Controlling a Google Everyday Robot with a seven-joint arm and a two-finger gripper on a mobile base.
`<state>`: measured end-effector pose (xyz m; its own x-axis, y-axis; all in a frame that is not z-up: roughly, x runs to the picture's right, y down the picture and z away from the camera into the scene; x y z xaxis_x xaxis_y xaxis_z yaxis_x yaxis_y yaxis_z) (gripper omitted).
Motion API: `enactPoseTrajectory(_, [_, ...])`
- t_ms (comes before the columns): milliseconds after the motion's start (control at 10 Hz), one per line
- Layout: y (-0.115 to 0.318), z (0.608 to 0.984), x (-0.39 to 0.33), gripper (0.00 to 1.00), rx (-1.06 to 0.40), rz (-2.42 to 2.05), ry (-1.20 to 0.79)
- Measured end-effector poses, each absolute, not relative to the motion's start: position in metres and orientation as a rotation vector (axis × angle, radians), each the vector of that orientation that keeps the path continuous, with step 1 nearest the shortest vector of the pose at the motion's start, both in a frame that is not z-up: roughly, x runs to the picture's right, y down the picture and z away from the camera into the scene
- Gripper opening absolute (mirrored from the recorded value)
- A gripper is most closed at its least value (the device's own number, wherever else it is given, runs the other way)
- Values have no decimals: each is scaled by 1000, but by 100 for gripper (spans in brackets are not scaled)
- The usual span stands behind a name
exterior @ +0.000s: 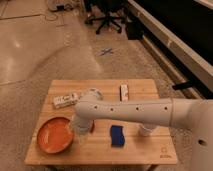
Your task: Drag the ceramic bowl in a circle
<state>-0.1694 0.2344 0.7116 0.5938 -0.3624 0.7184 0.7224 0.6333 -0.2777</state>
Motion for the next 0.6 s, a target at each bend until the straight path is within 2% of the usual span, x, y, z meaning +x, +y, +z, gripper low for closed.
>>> enactPoseTrajectory(400, [264, 738, -201, 65, -623, -770, -687])
enactPoseTrajectory(500, [268, 744, -202, 62, -625, -783, -681])
enactPoseTrajectory(600, [270, 749, -204, 55, -623, -793, -672])
